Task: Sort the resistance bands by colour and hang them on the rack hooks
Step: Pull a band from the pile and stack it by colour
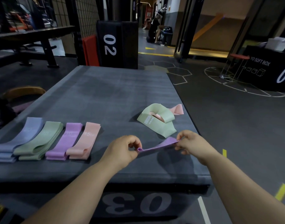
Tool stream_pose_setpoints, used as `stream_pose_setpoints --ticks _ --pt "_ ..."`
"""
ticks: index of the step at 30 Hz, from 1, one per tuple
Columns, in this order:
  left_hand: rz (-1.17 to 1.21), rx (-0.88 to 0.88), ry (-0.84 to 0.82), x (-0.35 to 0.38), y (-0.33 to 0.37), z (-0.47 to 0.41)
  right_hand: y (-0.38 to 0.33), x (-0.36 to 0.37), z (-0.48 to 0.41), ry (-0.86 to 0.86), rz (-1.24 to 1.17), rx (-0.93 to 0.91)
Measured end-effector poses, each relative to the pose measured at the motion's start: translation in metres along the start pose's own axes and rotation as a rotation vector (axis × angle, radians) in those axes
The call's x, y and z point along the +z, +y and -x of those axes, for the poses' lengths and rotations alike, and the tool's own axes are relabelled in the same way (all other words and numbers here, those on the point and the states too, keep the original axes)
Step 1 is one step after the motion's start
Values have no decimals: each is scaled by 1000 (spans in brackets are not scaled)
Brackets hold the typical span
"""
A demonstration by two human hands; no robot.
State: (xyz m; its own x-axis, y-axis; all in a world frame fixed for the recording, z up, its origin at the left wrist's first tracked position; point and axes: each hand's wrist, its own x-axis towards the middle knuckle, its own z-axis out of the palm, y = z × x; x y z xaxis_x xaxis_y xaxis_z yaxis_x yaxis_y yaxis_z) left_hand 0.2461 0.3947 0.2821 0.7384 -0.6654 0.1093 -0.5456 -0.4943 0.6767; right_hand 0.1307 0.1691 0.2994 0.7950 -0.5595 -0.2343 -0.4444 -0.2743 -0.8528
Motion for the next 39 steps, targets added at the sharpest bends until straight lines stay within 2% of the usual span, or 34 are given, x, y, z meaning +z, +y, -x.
stream_pose_setpoints --ticks 7,12,16,22,27,32,39 --pt "-280 216 49 8 -3 3 6 -3 1 10 -130 -45" --pt "-299 259 37 14 -3 5 9 3 -1 97 115 -33" --pt "-275 267 -33 16 -4 4 10 1 -3 156 298 -77" --pt "-304 255 -136 18 -4 4 16 4 -3 120 525 -99" --pt "-285 209 -125 21 -1 4 19 5 -4 131 596 -182" --pt "-350 162 -77 28 5 10 21 4 -5 58 772 -343" --pt "-436 137 -151 36 5 18 30 4 -1 -122 1032 -322"
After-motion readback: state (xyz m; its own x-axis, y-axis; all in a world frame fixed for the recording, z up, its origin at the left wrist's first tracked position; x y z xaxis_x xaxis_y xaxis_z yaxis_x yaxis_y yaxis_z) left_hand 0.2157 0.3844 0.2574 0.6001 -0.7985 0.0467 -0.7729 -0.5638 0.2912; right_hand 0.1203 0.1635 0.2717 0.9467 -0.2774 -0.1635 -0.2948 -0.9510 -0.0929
